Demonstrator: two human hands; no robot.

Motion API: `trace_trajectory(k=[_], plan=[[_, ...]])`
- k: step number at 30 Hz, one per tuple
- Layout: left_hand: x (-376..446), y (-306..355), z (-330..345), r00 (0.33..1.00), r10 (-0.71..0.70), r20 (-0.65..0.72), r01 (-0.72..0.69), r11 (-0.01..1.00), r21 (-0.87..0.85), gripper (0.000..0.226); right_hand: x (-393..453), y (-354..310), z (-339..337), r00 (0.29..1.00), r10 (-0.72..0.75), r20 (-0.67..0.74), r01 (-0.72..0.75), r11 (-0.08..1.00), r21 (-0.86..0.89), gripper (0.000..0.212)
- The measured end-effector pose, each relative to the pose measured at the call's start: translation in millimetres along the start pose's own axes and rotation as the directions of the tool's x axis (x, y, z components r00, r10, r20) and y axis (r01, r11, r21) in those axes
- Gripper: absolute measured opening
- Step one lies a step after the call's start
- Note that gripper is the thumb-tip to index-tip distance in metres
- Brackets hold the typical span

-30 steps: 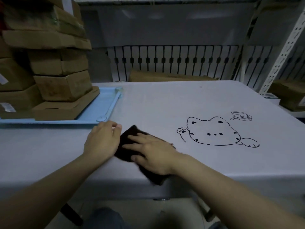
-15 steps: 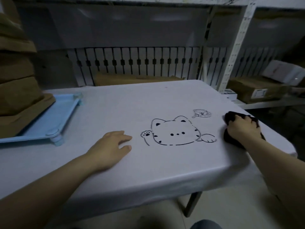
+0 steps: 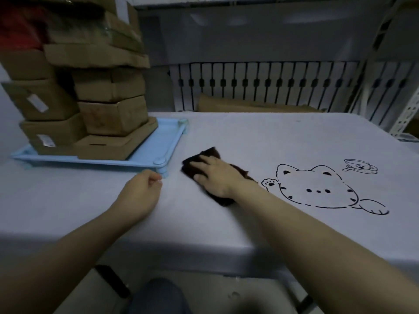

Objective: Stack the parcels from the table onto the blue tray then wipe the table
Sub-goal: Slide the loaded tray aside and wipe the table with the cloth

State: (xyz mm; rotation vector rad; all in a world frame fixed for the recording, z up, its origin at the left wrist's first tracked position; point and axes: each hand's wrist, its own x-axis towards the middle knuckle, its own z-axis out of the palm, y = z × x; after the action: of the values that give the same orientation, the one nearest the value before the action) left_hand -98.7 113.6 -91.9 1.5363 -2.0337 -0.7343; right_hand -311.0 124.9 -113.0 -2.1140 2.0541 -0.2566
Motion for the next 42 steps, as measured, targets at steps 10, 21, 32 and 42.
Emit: trace_trajectory(k=[10,21,32,42], plan=[[-22,-7,-16,0.994,-0.113,-0.008,0.109,0.975,-0.193,0.020,-90,-99,23,0.887,-0.460,-0.039,0.452,0.848,0.276,0.051],[-52,26,-36,0.958,-0.282,0.048,0.237,0.688,-0.685,0.041,-117,-79,-57,0.967,0.253,-0.024,0.050,-0.098,0.994,0.031],[-68,82,-7,0.833,0.140,0.535,0.486,0.273,-0.830,0.064,-122,-88,-79,0.954,0.299,0.015,0.000,-0.051,0.999,0.032],[-57,84,-10,0.891,0.143,0.431,0.347,0.399,-0.849,0.039,-115,-62,-100,0.920,0.269,-0.285,0.118,0.503,0.856,0.026]])
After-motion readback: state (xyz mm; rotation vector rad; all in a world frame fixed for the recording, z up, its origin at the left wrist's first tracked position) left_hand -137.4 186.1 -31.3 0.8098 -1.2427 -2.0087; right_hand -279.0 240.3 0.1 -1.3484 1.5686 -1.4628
